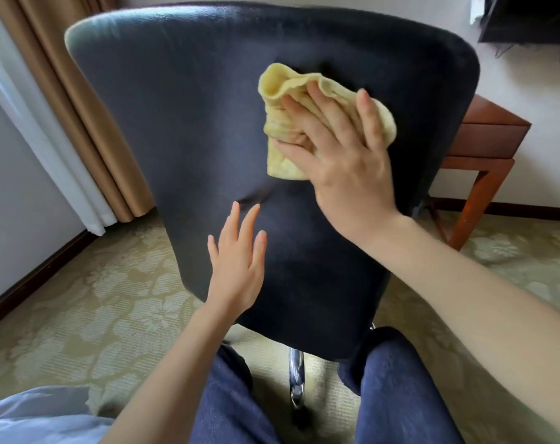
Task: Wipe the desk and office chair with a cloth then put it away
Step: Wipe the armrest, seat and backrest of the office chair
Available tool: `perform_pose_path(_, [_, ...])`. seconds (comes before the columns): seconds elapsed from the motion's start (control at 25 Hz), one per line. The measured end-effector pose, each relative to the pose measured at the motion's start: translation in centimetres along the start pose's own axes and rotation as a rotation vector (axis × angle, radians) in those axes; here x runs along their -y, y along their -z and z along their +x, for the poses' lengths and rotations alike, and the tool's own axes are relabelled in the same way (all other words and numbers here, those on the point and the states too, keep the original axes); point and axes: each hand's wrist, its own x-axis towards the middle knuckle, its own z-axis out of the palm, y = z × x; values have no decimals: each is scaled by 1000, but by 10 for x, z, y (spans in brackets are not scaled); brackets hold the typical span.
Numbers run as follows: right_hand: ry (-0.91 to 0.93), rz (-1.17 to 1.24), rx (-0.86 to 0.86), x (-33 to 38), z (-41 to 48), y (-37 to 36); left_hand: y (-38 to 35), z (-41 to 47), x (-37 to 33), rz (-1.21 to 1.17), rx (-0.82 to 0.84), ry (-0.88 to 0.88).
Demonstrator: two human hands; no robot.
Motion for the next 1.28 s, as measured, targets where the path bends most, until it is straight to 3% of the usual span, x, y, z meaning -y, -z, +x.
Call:
perform_pose_path(0.16, [90,-63,67,44,0,-25,29,7,-1,-45,-155,32])
perform_pose_path(0.28, [242,-117,266,76,-41,-41,44,8,-1,-28,-207,-3])
perform_pose_path(0.4, [452,-125,430,95,-95,-44,48,4,-3,-8,-137,-32])
perform_pose_path(0.56, [555,168,518,80,-159,-37,43,5,-14,24,-24,-85])
perform_pose_path(0.72, [659,151,629,49,-203,-19,33,11,-33,0,34,-159])
perform_pose_path(0.84, [590,103,588,26,-196,-12,21,16,-44,-63,53,-147])
perform_pose_path(1.0, [356,174,401,-10,-138,4,9,15,-49,-38,17,-179])
perform_pose_path(1.12, [192,76,286,-29,-82,19,10,13,-46,-25,6,-209])
perform_pose_path(1.28, [35,-35,116,-38,-9,28,21,15,-47,-118,-125,-227])
